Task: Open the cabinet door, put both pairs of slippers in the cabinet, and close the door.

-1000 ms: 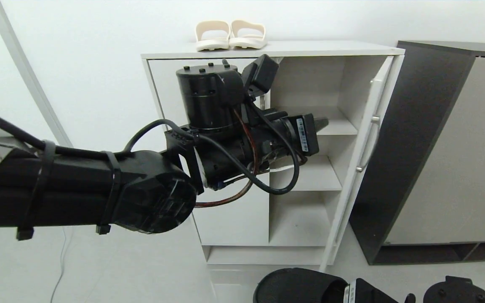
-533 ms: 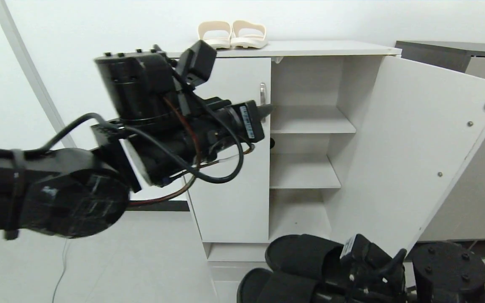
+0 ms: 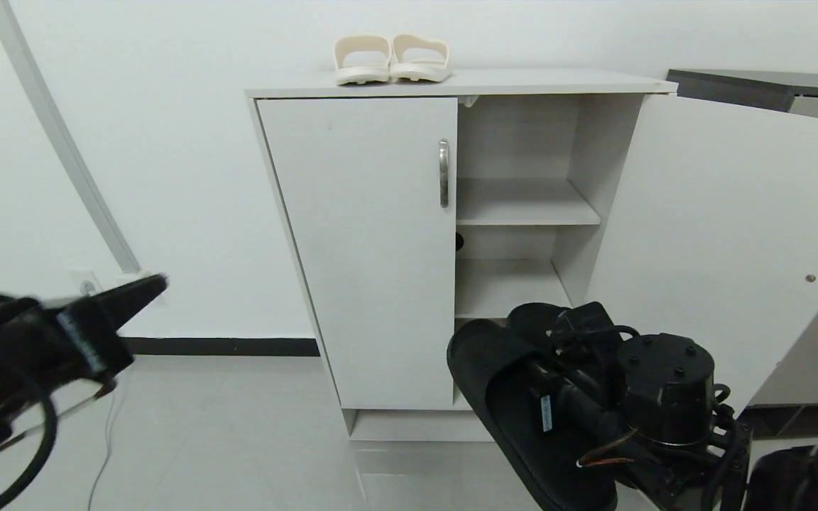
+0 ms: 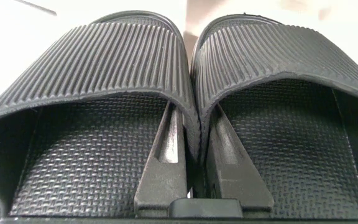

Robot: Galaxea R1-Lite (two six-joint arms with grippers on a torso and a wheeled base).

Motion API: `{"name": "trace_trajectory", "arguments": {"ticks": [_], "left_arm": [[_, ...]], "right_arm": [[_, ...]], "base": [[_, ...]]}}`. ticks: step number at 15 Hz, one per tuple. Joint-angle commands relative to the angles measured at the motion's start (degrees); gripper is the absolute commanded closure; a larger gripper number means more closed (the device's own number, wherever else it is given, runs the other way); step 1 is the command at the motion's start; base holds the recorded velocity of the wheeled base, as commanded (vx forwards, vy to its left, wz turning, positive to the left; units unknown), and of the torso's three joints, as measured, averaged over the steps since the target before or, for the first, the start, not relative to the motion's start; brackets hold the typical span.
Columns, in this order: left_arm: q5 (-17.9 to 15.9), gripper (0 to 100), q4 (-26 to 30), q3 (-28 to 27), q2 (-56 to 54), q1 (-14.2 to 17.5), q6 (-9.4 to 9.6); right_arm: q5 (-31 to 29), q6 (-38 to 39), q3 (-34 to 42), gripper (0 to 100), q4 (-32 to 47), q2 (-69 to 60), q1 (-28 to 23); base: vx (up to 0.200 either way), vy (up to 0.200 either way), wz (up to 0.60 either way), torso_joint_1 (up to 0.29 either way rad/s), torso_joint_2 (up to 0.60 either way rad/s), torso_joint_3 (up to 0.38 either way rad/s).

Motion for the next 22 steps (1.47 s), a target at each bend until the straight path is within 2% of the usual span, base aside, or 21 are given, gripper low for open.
{"name": "trace_trajectory", "arguments": {"ticks": [1,2,3,4,5,6,7,8,9,10,11,13,15,18,22], "left_arm": [[8.5,100,3.4,17.1,-23.0,9.0,3.44],[11.2,100,3.9,20.4,-27.8,10.2,4.58],[14.1,100,5.1,23.9,-33.5,11.4,7.3],[15.1,100,7.1,27.6,-39.3,11.7,10.2],[15.1,100,9.2,27.9,-42.5,12.1,10.91],[14.4,100,19.1,27.4,-51.9,12.6,11.35],[12.7,100,24.6,27.9,-55.0,14.2,11.26],[9.0,100,24.6,27.9,-56.5,15.1,10.03],[0.8,100,24.8,27.9,-58.4,15.9,9.94],[-4.8,100,26.5,27.9,-58.6,16.0,9.85],[-5.7,100,28.4,27.7,-58.5,16.0,10.12],[-7.3,100,27.4,27.9,-58.5,16.0,11.08],[-7.4,100,27.4,27.9,-58.6,16.0,9.68],[-7.4,100,27.3,27.9,-58.6,16.0,10.03],[-7.2,100,27.3,27.9,-58.5,16.0,9.5]], "right_arm": [[-0.3,-0.1,-1.2,100,-0.1,1.7,-0.3],[-0.6,-0.2,-1.2,100,-0.1,1.2,-0.4],[-0.6,-0.3,-1.1,100,0.0,0.7,-0.4],[-0.6,-0.3,-1.2,100,0.0,1.1,-0.3],[-0.6,-0.3,-1.1,100,0.0,1.5,-0.3],[-0.8,-0.2,-0.9,100,-0.1,2.1,-0.2],[-0.8,-0.2,-0.4,100,-0.2,1.9,-0.3],[-0.8,-0.2,-0.3,100,-0.4,1.7,-0.3],[-0.8,-0.3,-0.4,100,-0.9,1.6,-0.2],[-0.6,-0.3,-0.5,100,-1.3,1.6,0.0],[-0.6,-0.5,-0.6,100,-1.8,1.6,0.1],[-0.6,-0.6,-0.7,100,-2.7,1.6,0.8],[-0.6,-0.5,-0.8,100,-2.8,1.3,0.9],[-0.8,-0.3,-0.9,100,-2.8,0.9,0.1],[-9.5,0.1,-8.2,100,-2.0,5.4,-2.2]], "base": [[0.0,0.0,0.0,0.0,0.0,0.0],[0.0,0.0,0.0,0.0,0.0,0.0],[0.0,0.0,0.0,0.0,0.0,0.0],[0.0,0.0,0.0,0.0,0.0,0.0],[0.0,0.0,0.0,0.0,0.0,0.0],[0.0,0.0,0.0,0.0,0.0,0.0],[0.0,0.0,0.0,0.0,0.0,0.0],[0.0,0.0,0.0,0.0,0.0,0.0],[0.0,0.0,0.0,0.0,0.0,0.0],[0.0,0.0,0.0,0.0,0.0,0.0],[0.0,0.0,0.0,0.0,0.0,0.0],[0.0,0.0,0.0,0.0,0.0,0.0],[0.0,0.0,0.0,0.0,0.0,0.0],[0.0,0.0,0.0,0.0,0.0,0.0],[0.0,0.0,0.0,0.0,0.0,0.0]]}}
